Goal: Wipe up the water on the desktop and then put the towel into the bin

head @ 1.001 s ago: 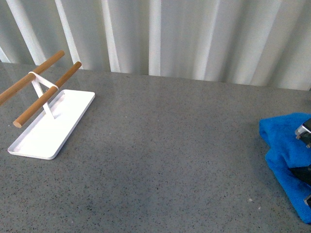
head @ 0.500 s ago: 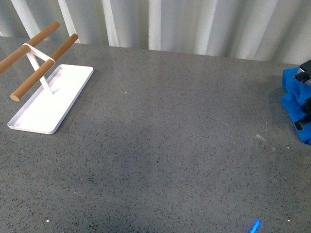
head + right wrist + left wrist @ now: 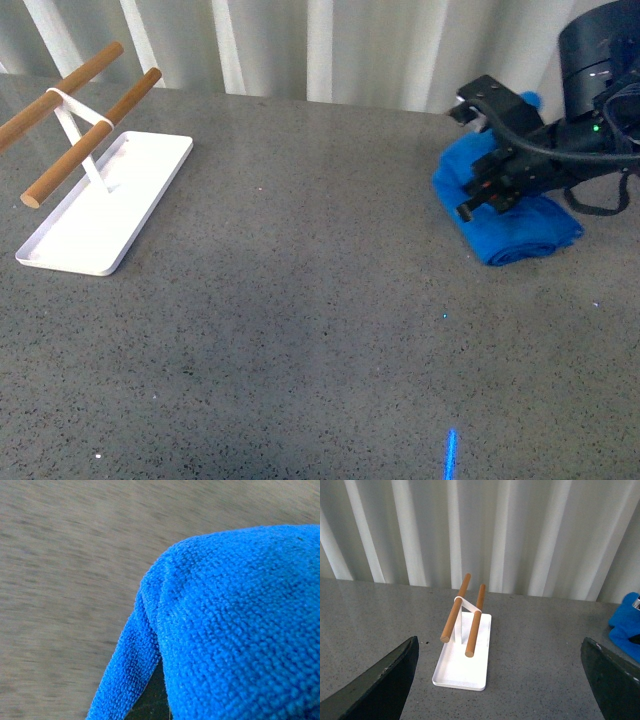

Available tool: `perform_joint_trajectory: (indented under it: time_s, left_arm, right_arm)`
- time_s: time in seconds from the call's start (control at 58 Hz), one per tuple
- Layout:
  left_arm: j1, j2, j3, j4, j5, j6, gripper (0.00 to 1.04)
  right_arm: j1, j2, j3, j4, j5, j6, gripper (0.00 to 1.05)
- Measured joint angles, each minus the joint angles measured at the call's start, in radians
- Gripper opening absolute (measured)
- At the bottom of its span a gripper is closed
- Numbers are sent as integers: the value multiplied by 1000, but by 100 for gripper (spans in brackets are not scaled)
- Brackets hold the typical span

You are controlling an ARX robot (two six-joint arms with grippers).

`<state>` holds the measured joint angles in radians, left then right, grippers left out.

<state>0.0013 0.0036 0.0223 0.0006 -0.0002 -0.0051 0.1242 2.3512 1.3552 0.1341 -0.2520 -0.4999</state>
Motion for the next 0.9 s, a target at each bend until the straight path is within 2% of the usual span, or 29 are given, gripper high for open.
perform_joint_trajectory:
  time_s: [0.086,0.19,0.345,0.587,0.742,0.897]
  left_arm:
    - [0,0,0,0,0,0,98]
    - [0,0,0,0,0,0,98]
    - [0,0,0,0,0,0,98]
    - [0,0,0,0,0,0,98]
    - [0,0,0,0,0,0,98]
    - [0,0,0,0,0,0,98]
  right_arm:
    - [47,-74,-114,47,-53,19,4]
    - [48,-174,-257,113,-69,32,4]
    - [-60,-340,-487,198,-114,45,4]
    - [-265,-527,-742,206,-225,-10,4]
    - [-369,-569,-798,177,-265,-99,4]
    - [-463,-564,-797,159,-257,-163,4]
